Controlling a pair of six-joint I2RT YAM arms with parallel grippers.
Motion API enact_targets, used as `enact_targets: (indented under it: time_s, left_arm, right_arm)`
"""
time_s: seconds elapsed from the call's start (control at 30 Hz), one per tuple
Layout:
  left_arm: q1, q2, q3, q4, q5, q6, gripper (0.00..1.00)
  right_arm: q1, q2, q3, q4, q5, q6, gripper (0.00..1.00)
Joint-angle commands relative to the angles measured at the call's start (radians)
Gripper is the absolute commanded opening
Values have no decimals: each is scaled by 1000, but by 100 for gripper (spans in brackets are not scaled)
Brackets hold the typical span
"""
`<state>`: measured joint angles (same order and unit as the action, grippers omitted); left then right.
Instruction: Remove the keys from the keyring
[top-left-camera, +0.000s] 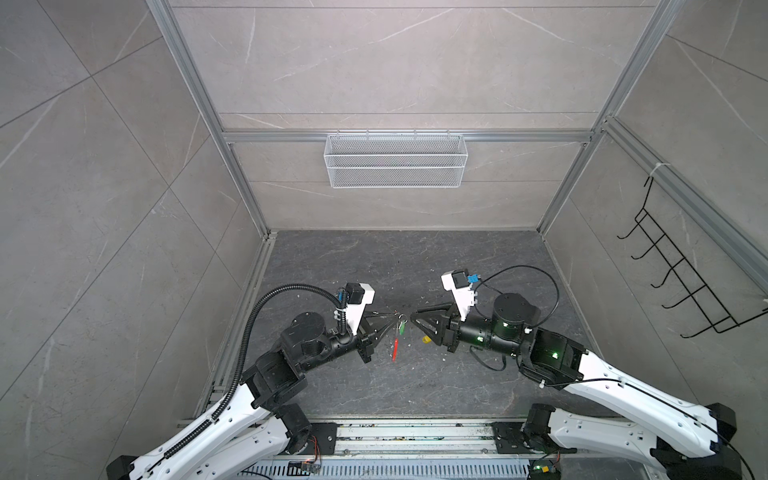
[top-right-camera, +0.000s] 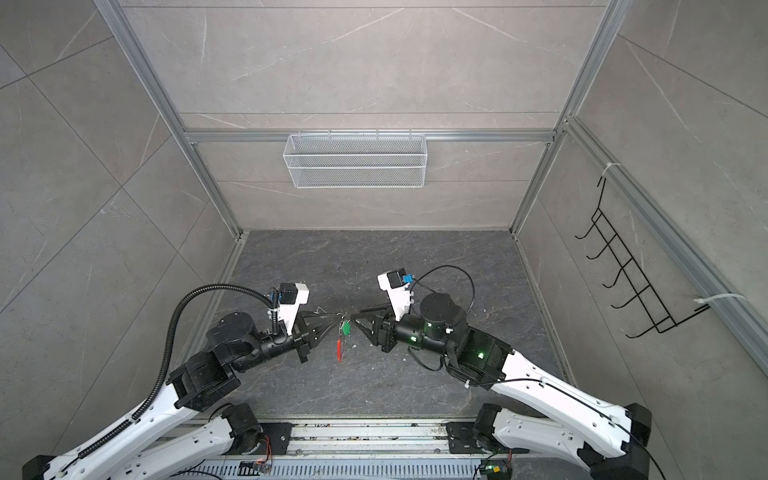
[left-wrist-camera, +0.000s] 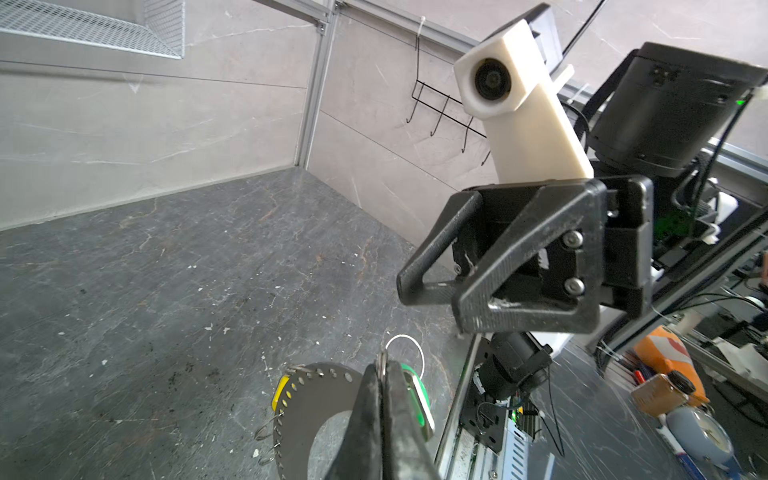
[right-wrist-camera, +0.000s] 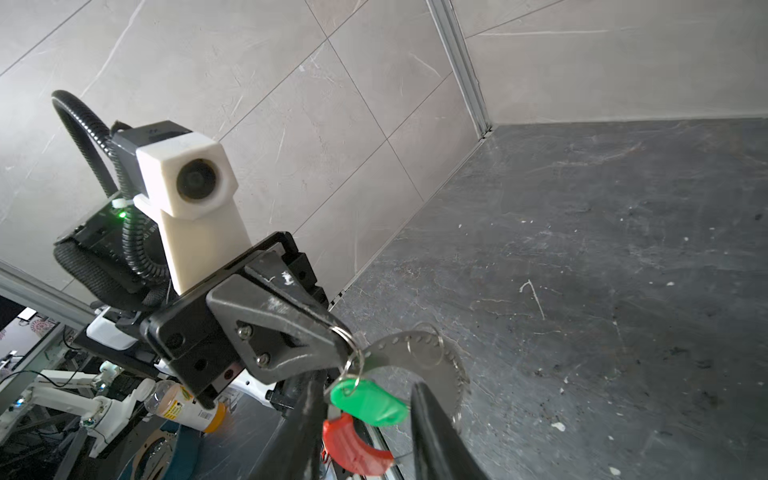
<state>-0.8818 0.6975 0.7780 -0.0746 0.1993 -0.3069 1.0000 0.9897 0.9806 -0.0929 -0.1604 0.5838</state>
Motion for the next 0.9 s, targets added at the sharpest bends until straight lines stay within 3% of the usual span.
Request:
enact_targets:
  time_s: [0.0,0.67,0.87]
  left_arm:
    - [0,-8,8,74,-46,-12,0]
    - [0,2,4,88,-19,-13,0]
    - [0,3,-1,103,-16,-15,0]
  right_arm:
    - [27,26,7,73,27,70,37]
    - [48,63,13,111,103,108,14]
    - [48,69,17,110,95,126,0]
